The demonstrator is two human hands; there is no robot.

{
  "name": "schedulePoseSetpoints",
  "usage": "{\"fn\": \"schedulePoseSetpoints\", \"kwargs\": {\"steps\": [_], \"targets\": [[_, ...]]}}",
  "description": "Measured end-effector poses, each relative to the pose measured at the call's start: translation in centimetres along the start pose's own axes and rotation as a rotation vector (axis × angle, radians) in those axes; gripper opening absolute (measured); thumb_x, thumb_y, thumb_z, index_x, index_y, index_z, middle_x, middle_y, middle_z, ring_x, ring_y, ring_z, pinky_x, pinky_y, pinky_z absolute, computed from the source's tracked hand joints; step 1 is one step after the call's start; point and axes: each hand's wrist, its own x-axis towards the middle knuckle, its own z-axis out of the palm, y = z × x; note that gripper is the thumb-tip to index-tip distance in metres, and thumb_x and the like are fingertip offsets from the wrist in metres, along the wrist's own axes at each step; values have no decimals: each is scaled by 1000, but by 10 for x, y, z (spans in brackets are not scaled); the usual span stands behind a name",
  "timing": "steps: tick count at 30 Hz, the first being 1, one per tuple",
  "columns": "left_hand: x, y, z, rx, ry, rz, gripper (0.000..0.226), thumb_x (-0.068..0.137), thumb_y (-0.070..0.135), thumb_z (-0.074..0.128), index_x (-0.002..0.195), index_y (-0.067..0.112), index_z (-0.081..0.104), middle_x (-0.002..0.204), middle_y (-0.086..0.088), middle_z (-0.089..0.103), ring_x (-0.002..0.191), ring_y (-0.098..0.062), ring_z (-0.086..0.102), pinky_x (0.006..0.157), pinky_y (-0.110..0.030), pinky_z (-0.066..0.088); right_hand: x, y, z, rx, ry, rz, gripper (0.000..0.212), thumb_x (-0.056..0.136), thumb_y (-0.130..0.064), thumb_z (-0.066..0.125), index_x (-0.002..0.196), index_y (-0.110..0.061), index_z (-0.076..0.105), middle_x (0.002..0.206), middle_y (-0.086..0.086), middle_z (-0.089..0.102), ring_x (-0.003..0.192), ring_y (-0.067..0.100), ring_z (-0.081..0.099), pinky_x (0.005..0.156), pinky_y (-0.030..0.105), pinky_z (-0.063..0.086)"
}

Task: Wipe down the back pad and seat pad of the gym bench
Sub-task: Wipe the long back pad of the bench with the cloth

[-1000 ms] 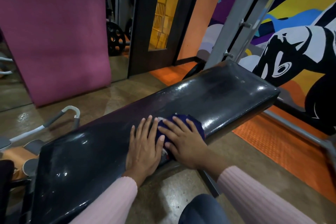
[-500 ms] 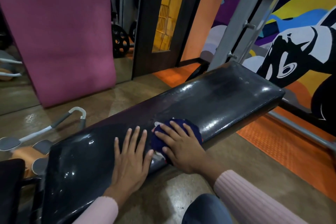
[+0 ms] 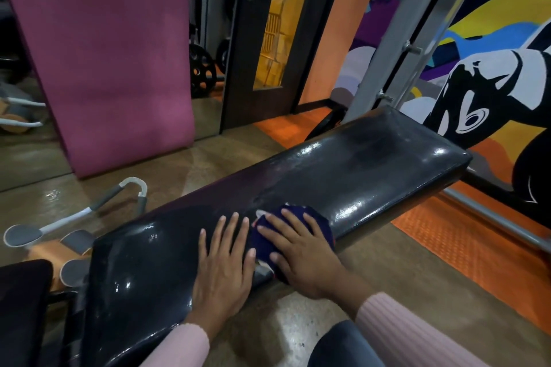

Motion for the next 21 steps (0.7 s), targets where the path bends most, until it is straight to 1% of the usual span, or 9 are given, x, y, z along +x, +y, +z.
{"fn": "schedulePoseSetpoints", "kwargs": {"steps": [2,4,7,9,12,14,16,18,21], "targets": [[0,1,0,5,3,4,56,98,42,19,145,17,35,153,-5,33,142,-23,25,112,-52,15,-12,15,-6,5,-23,-22,52,97,-47,27,148,-39,24,158,-12,20,146,15,13,113,42,4],[1,1,0,2,2,7,56,98,42,19,145,16,35,152,-4,33,142,-23,25,112,-52,14,-8,33,-17,-13,-33,16,55,93,-50,24,148,-41,24,158,-15,19,147,14,13,114,42,5],[1,1,0,11,4,16,55,98,41,20,146,17,35,153,-4,32,142,-23,24,113,-52,14,16,43,-29,-12,-82,133,66,85,-55,8,148,-42,19,159,-16,13,148,14,6,116,44,2],[1,2,0,18,-4,24,56,98,42,18,146,17,34,153,-4,32,143,-23,23,113,-52,15,32,30,-29,2,-82,150,72,81,-55,3,149,-39,19,160,-13,13,148,17,5,116,47,1],[0,0,0,11,-12,28,58,99,44,14,147,17,31,154,-4,30,143,-23,21,113,-53,14,33,2,-17,3,-99,45,67,86,-51,10,149,-34,23,160,-8,16,148,20,8,116,51,5],[-1,-1,2,1,-14,24,57,99,46,13,148,18,27,154,-4,29,144,-22,20,114,-52,13,18,-7,-8,3,-102,-47,59,94,-48,17,151,-34,21,160,-8,14,148,19,6,116,49,2],[-1,-1,2,2,-9,17,57,100,46,13,148,19,25,154,-4,29,143,-22,21,114,-50,11,2,2,-8,22,-116,-90,55,97,-47,21,151,-36,17,160,-11,11,148,15,2,117,44,-2],[0,0,1,1,-11,14,57,100,46,13,148,19,26,154,-4,30,143,-22,22,113,-50,11,-5,18,-14,23,-94,-73,55,96,-48,22,150,-38,20,160,-13,14,148,14,5,116,42,0],[0,0,1,-1,-6,18,58,99,46,14,148,19,27,154,-3,28,144,-21,20,113,-50,12,8,29,-22,-2,-77,54,61,89,-51,14,149,-39,21,159,-14,15,148,15,7,116,44,3]]}}
